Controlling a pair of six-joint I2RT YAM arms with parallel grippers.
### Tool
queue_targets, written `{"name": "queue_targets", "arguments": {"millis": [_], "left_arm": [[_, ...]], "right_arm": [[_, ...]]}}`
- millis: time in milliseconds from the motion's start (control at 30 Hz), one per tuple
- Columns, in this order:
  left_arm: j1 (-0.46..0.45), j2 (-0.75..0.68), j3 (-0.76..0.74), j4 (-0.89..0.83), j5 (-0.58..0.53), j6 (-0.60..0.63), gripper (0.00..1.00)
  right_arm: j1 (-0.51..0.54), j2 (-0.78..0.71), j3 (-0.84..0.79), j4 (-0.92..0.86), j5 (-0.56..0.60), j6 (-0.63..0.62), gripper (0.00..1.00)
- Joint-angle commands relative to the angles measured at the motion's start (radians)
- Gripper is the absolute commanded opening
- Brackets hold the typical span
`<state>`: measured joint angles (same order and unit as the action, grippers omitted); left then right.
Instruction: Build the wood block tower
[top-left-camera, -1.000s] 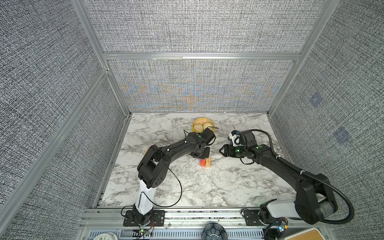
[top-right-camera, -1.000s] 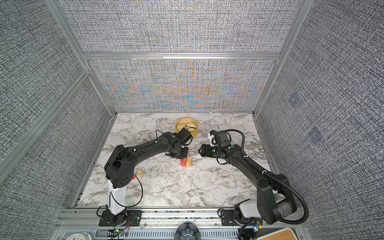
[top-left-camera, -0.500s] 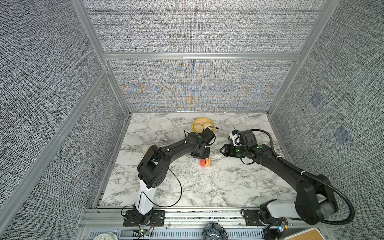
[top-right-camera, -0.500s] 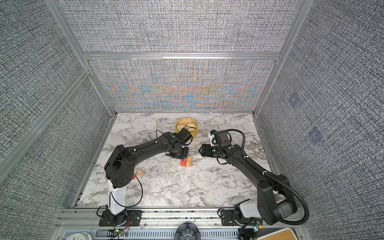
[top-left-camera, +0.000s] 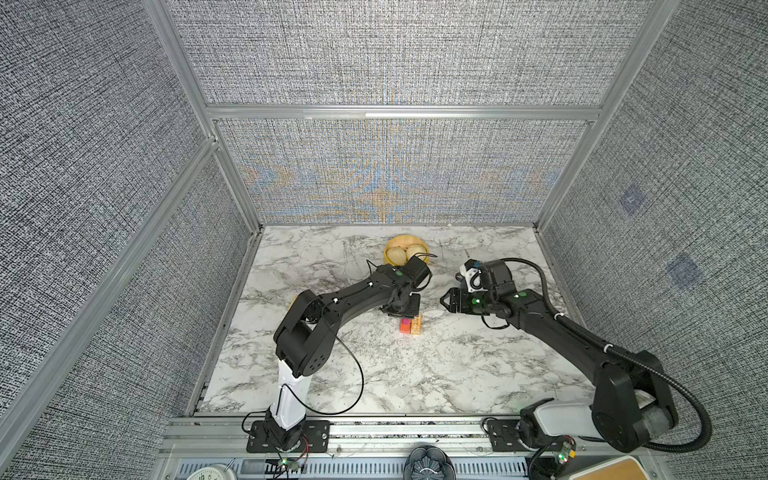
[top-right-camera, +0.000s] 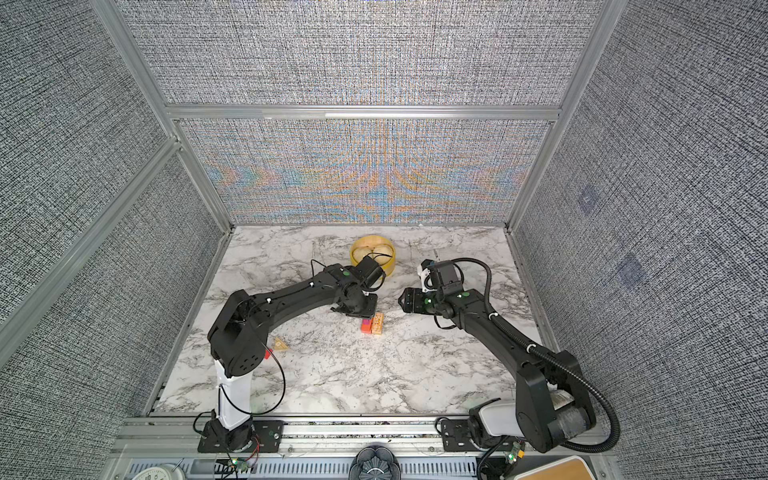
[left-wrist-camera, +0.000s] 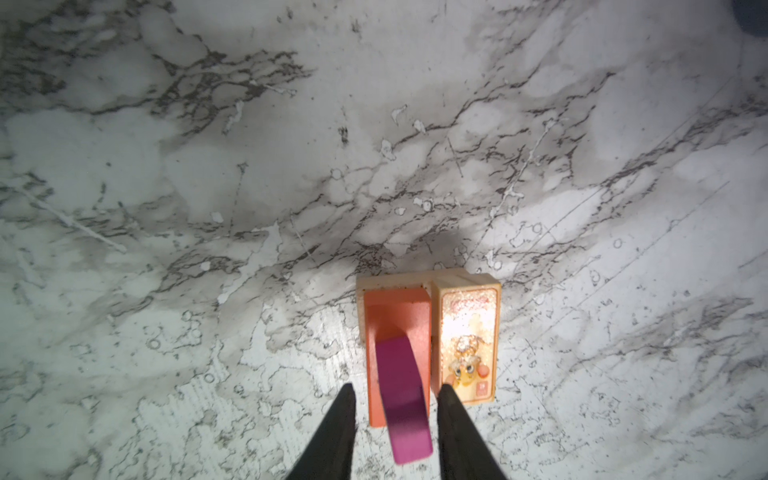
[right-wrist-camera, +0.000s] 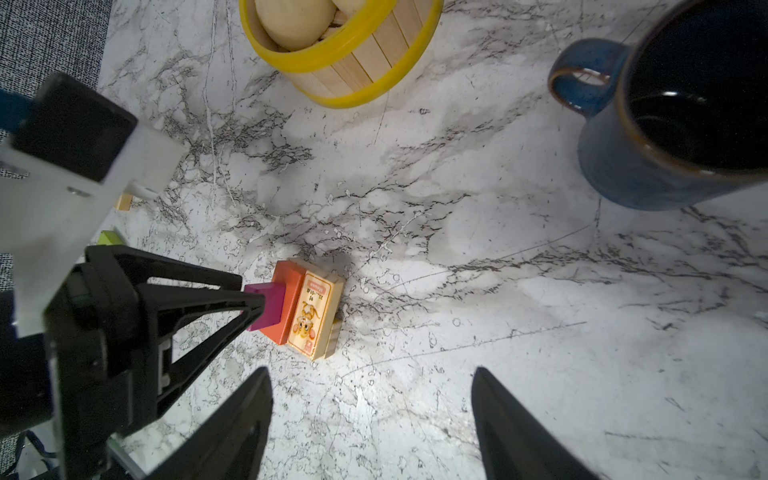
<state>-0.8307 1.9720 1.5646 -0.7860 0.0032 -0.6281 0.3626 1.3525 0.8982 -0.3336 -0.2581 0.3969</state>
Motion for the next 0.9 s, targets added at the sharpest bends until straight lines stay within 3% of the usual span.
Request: {"name": "queue_targets", "arguments": {"millis": [0, 233, 367, 500, 733, 867], "left_arm": [[-0.001, -0.022, 0.002, 0.004, -0.002, 0.007, 0.41], [0.008, -0.138, -0.04, -0.053, -0.104, 0.013, 0.61], [0.064, -0.276, -0.174, -0.04, -0.118, 0.0, 0.66], [0.14, -0.424, -0.331, 0.004, -0.089, -0.028, 0.68], [0.23, -0.607, -0.551, -0.008, -0.138, -0.09, 0.72], [0.257, -0.766, -0.679, -0.035, -0.227, -0.153, 0.83]], "right_arm": [[0.002, -0.01, -0.004, -0.008, 0.011, -0.011, 0.78], [0.021, -0.038, 0.018, -0.009, -0.001, -0.039, 0.78], [0.071, -0.003, 0.105, -0.048, 0.015, -0.054, 0.78], [0.145, 0.084, 0.222, -0.06, 0.046, -0.056, 0.78], [0.258, 0.283, 0.481, -0.081, 0.058, -0.077, 0.78], [0.299, 0.415, 0.646, -0.095, 0.032, -0.084, 0.78]]}}
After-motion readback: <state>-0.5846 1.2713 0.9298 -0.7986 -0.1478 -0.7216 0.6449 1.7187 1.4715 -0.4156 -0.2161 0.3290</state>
